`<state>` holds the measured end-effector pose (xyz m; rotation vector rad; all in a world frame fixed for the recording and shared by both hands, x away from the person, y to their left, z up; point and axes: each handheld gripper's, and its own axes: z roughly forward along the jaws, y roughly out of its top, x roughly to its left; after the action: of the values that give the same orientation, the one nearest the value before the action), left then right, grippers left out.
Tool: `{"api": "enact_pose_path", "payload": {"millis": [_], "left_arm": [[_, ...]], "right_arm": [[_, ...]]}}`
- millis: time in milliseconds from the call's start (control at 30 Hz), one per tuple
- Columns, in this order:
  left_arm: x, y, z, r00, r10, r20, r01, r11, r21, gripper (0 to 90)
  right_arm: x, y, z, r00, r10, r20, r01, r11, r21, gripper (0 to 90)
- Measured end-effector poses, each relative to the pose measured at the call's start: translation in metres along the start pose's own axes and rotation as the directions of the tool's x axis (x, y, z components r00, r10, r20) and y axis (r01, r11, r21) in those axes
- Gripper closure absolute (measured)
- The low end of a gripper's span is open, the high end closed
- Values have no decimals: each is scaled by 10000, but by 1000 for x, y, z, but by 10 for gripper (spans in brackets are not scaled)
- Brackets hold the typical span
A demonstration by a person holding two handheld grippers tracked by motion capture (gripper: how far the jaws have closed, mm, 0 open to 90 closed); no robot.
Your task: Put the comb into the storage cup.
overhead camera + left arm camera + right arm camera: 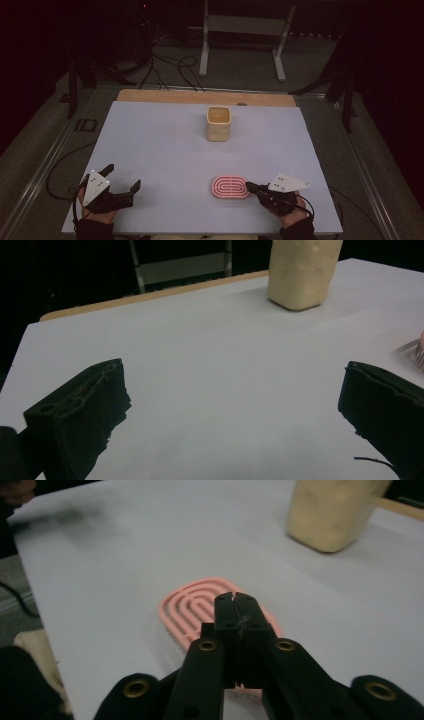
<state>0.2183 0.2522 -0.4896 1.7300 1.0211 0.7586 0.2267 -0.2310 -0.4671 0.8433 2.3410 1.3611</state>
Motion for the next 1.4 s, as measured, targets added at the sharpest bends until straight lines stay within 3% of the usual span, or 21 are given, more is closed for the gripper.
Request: {"api": "enact_pose_path", "payload": {"millis": [333, 600, 1133, 1400], "left_arm": [[0, 0, 0, 10000, -14, -11, 14, 10000, 11, 1], [-1, 0, 0, 10000, 16, -10, -16, 10000, 8, 1], [-1, -1, 2, 10000, 59, 5, -59, 9999, 98, 1], [-1, -1, 2, 10000, 36, -29, -36, 9999, 149, 1]], "right_arm": [[10, -8, 13, 9978, -385, -543, 424, 9964, 730, 900], [20, -12, 25, 9921, -737, -1019, 868, 9876, 1310, 898], [17, -13, 40, 9929, -806, -879, 954, 9790, 1803, 899], [12, -10, 50, 9960, -717, -539, 816, 9734, 2140, 899]]}}
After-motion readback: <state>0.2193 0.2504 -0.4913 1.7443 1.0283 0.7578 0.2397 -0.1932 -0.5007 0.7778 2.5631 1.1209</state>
